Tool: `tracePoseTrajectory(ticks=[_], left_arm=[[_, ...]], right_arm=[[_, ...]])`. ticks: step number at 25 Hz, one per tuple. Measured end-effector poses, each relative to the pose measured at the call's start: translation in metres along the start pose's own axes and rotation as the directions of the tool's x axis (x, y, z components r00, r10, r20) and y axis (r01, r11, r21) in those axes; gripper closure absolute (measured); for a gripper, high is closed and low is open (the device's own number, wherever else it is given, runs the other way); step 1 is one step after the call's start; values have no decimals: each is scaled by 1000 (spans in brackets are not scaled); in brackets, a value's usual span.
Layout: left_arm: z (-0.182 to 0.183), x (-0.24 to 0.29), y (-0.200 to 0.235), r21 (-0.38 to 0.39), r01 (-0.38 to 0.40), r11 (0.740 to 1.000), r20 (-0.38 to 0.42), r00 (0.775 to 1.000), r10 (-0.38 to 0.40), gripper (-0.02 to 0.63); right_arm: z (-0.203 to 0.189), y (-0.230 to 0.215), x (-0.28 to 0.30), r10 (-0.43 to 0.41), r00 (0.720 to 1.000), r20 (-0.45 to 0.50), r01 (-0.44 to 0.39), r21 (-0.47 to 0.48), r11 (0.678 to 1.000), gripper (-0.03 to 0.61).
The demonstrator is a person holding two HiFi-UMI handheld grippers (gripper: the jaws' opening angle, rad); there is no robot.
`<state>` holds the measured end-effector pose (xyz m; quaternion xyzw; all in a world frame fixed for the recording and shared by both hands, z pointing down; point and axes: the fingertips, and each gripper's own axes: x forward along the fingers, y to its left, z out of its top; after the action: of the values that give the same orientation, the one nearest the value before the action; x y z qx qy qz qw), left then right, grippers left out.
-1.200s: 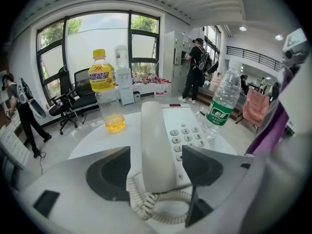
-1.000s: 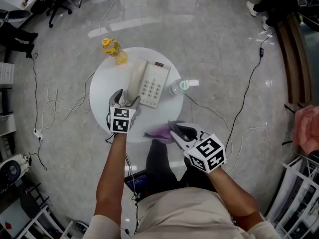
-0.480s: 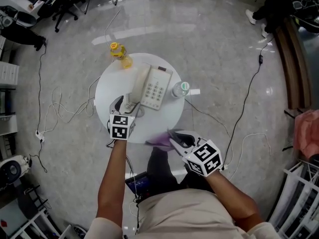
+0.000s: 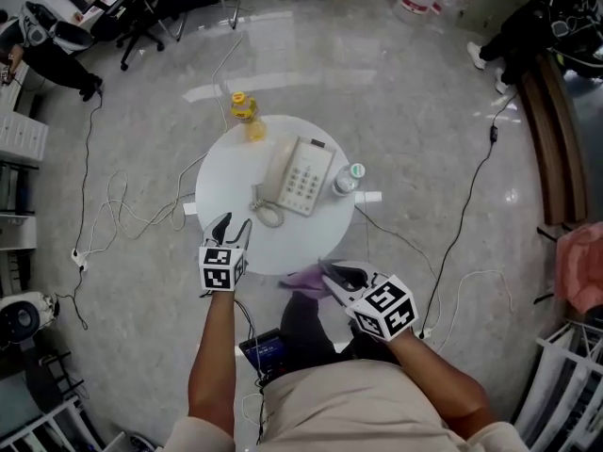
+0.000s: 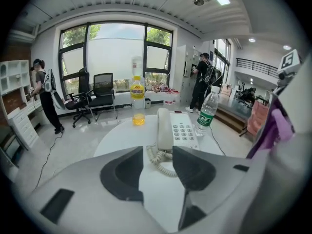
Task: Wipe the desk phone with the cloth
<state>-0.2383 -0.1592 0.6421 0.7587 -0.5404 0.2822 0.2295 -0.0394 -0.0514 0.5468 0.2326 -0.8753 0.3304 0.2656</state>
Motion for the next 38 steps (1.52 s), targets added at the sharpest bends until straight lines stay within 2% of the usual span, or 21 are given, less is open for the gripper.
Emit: tracePoseTrajectory(ticks=[3,4,6,8,13,17,20,24,29,31,34,38], left_arm=[[-14,-25,4,-76,10,997,15,1000,-9,589],[-20,-33,4,-117,27,993,20,999,-25,605],[-34,-52,4,-203,49,978,23,999,-45,606],[-54,-77,7,-272,36,962,22,999,-31,607],[-92,-172,-3,-359,-52,932,34,997,69,607],[-109,-275,-42,-429,-140,893,68,980,186,607],[-108,-317,-87,-477,-176,861,110,960,257,607],[-89,-356,-116,-450,-189,873,172,941,293,607],[-52,-400,-90,-388,-183,904,278,911,303,607],[-34,-406,-76,-356,-149,922,326,905,272,607],[-19,-410,-56,-292,-60,954,398,900,179,607],[-4,-430,-23,-146,28,989,455,890,42,607]], right_arm=[[3,7,-4,10,1000,3,-10,-8,1000,515],[4,10,-5,15,1000,6,-15,-12,1000,515],[10,18,-8,27,1000,12,-27,-22,999,515],[19,22,-14,41,999,25,-40,-40,998,515],[48,23,-42,84,993,84,-76,-96,992,515],[42,38,-77,154,984,86,-141,-142,980,515],[20,18,-105,175,982,72,-163,-146,976,515],[-25,-7,-118,143,989,31,-140,-95,986,515],[-56,0,-132,73,997,14,-72,-68,995,515],[-58,6,-137,31,999,29,-29,-66,997,515],[-69,25,-142,-59,996,65,61,-41,997,515],[-97,73,-150,-222,967,124,209,109,972,515]])
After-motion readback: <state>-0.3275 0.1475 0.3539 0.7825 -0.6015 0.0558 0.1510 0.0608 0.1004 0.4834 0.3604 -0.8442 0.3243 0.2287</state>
